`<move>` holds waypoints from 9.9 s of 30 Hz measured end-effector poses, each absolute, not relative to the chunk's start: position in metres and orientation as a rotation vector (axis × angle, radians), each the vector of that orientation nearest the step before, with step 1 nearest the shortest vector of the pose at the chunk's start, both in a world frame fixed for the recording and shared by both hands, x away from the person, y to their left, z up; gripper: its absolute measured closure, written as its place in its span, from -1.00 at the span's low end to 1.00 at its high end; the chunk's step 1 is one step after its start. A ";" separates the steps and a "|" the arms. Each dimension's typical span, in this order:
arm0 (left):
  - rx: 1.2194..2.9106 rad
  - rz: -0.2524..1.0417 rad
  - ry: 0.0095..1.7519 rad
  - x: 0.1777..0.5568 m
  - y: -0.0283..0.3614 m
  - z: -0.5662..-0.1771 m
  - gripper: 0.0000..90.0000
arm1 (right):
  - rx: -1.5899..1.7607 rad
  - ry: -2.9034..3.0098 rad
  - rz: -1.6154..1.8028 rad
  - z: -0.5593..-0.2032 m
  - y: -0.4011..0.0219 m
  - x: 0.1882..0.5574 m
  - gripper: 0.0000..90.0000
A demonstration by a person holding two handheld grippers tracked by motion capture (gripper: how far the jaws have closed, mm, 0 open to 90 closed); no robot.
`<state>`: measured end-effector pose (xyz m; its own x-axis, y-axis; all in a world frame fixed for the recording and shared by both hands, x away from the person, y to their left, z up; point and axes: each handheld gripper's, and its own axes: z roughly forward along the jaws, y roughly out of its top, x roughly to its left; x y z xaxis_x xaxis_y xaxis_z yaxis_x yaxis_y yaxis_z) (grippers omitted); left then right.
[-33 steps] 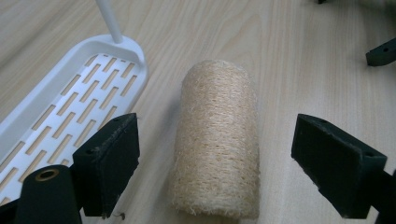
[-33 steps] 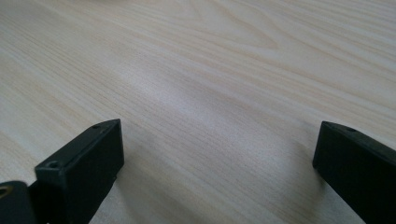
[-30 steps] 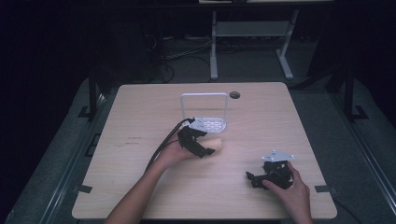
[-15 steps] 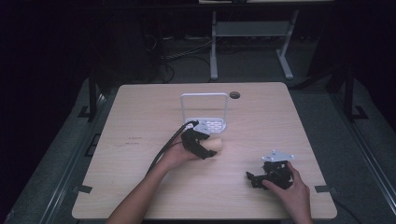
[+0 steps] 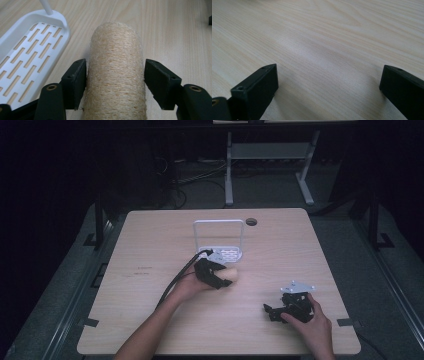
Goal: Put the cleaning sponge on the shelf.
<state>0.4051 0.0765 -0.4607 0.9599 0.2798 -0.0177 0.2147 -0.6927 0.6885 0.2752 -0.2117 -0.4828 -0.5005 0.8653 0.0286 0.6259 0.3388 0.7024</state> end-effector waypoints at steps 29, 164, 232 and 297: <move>2.325 0.105 0.405 0.403 0.080 -0.456 -0.06 | 1.322 2.257 0.951 -0.483 -0.212 0.275 -0.96; 2.295 0.223 0.566 0.414 0.081 -0.420 1.00 | 1.322 2.258 0.951 -0.483 -0.212 0.275 -0.97; 2.286 0.260 0.772 0.432 0.127 -0.450 0.95 | 1.322 2.257 0.951 -0.483 -0.212 0.275 -0.96; 2.201 0.346 0.768 0.357 0.190 -0.424 -0.71 | 1.325 2.257 0.951 -0.483 -0.212 0.275 -0.97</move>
